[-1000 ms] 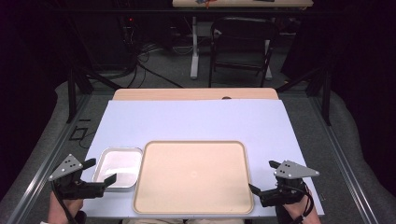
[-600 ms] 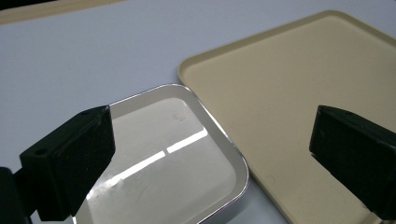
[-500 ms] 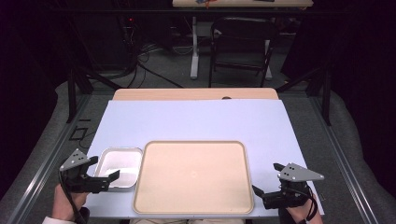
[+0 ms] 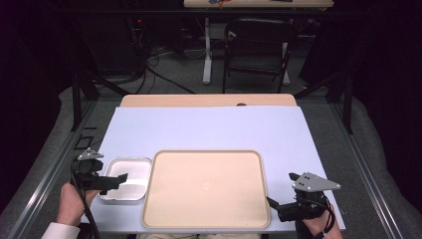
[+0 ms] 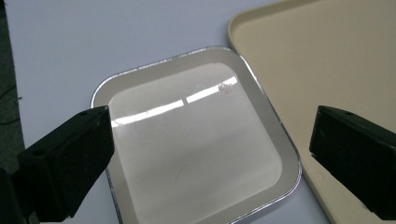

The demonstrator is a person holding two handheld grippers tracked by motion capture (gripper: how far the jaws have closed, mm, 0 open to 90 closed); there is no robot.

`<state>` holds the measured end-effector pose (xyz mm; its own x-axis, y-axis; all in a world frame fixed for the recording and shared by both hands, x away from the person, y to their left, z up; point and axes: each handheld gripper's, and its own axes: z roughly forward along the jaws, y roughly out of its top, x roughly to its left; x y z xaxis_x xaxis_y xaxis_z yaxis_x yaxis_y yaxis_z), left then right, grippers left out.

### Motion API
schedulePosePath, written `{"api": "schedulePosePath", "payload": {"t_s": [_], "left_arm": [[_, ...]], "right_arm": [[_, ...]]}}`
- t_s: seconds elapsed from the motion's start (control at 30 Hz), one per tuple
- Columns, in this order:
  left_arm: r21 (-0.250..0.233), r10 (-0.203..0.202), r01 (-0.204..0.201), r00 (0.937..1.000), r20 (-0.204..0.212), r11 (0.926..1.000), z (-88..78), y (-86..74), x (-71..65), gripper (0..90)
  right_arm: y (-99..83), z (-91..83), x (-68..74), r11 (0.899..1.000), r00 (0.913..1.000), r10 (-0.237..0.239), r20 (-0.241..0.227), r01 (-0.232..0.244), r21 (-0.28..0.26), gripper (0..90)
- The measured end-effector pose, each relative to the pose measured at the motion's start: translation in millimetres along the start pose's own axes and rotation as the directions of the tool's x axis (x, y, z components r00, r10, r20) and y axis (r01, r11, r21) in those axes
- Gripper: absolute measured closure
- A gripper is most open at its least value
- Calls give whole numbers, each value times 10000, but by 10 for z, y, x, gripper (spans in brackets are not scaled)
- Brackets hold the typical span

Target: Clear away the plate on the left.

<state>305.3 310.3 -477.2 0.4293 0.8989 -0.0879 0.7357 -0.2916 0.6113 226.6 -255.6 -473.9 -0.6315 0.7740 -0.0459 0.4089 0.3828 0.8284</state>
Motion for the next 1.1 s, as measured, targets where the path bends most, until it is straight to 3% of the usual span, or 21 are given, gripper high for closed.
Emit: {"api": "schedulePosePath", "payload": {"t_s": [0.57,0.83,1.1], "left_arm": [[991,-449,432,9989,146,9941,206,52,79,20],[1709,-621,633,9980,-124,9832,278,43,163,78],[2317,-1049,1093,9940,-316,9666,372,6,369,147]], "right_arm": [[16,26,-9,9999,9999,35,-111,-34,96,0],[15,29,-17,9999,9999,109,-123,-108,86,0],[20,35,-14,9999,9998,17,-186,-14,146,0]]}}
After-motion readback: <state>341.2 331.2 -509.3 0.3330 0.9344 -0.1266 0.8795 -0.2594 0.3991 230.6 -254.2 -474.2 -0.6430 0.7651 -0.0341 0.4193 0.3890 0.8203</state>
